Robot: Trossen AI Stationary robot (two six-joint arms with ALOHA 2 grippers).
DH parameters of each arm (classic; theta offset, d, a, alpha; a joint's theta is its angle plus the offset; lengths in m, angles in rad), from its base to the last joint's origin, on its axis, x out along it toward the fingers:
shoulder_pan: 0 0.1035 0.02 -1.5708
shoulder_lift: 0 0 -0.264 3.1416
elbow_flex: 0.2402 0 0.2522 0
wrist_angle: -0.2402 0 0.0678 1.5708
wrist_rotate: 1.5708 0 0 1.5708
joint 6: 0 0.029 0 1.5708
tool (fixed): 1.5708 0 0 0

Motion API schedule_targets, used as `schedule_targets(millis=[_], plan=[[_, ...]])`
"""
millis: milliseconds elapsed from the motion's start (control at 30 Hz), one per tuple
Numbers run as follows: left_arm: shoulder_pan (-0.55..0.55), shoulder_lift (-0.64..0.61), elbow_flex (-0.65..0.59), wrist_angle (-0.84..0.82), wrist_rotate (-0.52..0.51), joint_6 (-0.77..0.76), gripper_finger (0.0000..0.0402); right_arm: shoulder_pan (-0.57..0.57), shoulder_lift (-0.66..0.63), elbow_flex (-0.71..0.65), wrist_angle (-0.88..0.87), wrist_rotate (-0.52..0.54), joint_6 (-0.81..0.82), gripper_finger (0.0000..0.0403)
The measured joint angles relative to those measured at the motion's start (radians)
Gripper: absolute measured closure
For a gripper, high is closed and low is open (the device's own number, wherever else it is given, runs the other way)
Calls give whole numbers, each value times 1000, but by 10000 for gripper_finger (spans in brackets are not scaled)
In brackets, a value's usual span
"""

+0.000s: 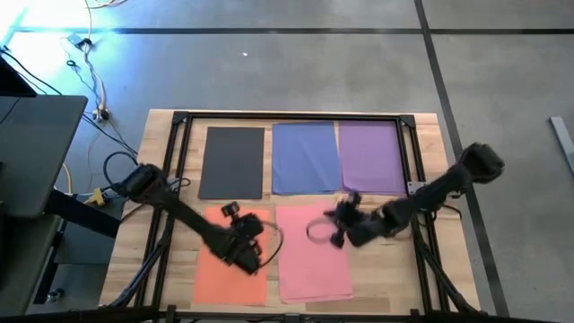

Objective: Organize paper
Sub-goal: Adjust the stacked papers

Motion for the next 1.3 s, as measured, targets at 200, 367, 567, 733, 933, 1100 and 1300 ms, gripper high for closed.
schedule_targets(millis=[200,367,567,733,933,1100,1300], plan=[[212,0,-7,30,-72,180,402,-270,-1,0,-177,-155,-10,403],[361,0,-72,252,-41,378,402,-423,68,0,-152,-194,-123,403],[463,0,-171,511,81,512,402,-503,150,0,-132,-241,-169,403],[489,2,-214,589,131,528,402,-521,237,0,-29,-299,-223,403],[494,16,-264,712,150,561,401,-519,282,4,73,-293,-254,403],[494,13,-291,760,155,560,402,-504,281,2,110,-322,-310,403],[479,15,-259,695,168,561,401,-493,279,2,83,-332,-290,403]])
